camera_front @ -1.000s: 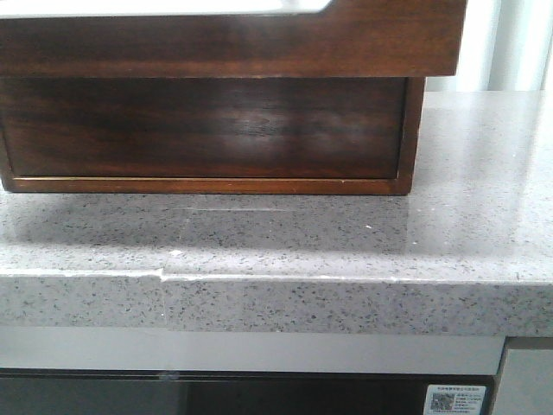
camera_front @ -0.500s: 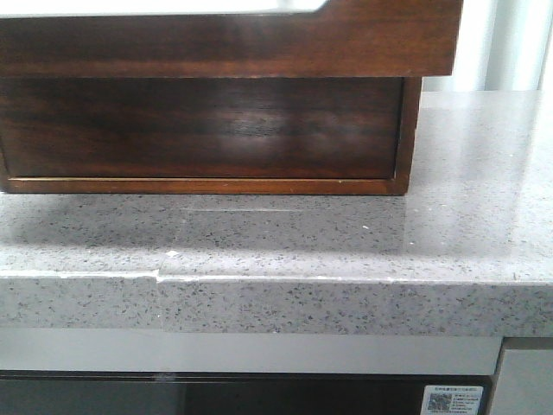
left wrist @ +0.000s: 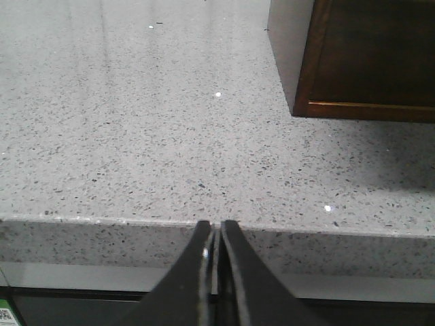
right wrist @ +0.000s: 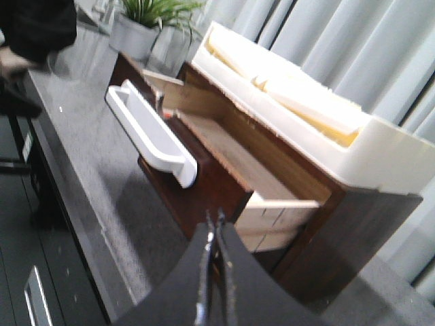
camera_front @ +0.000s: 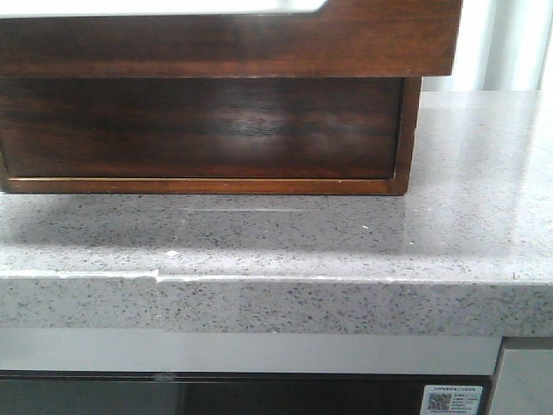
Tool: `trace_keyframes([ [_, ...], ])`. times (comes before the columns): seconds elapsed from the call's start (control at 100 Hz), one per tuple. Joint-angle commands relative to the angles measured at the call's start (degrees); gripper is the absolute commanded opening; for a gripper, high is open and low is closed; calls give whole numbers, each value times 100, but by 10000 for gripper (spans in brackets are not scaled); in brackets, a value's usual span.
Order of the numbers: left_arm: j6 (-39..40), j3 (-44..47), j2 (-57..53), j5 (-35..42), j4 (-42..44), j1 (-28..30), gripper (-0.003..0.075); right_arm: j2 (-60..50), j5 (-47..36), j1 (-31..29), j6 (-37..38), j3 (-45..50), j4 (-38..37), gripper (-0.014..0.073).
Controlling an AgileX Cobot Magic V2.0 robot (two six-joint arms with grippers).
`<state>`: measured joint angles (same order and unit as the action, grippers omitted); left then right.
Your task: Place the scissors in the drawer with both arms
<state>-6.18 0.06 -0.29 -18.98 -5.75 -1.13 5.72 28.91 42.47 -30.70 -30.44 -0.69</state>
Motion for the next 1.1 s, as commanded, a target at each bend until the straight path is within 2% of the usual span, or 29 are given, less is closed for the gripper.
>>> trace_keyframes([
  [0.0,44,134,-172,154,-85,-41,-19,101,-608,-168,-14,116,-162,-8],
  [0.09,44,134,-172,154,-85,-41,-19,101,-922,-592,378,505,-162,-8],
  [0.16,44,134,-172,154,-85,-41,-19,101,-1209,-981,1548,927,-162,-8],
  [0.24,44,134,-172,154,-85,-41,-19,101,-1737,-1435,2289,1416,-162,-8],
  [0.39,44,134,-172,154,-85,-41,-19,101,-2624,-2312,2452,2239,-162,-8],
  [0.58,44,134,-172,154,-85,-41,-19,101,-2549,-3174,2776,2802,-162,-8],
  [0.76,44,134,-172,154,-85,-41,-19,46,-2541,-3329,2776,3201,-162,-8],
  [1.04,44,134,-172,164,-85,-41,-19,-435,-1179,-3329,2776,3190,-173,-8],
  [1.09,44,134,-172,164,-85,-41,-19,-501,-1147,-3329,2761,3190,-235,-8],
])
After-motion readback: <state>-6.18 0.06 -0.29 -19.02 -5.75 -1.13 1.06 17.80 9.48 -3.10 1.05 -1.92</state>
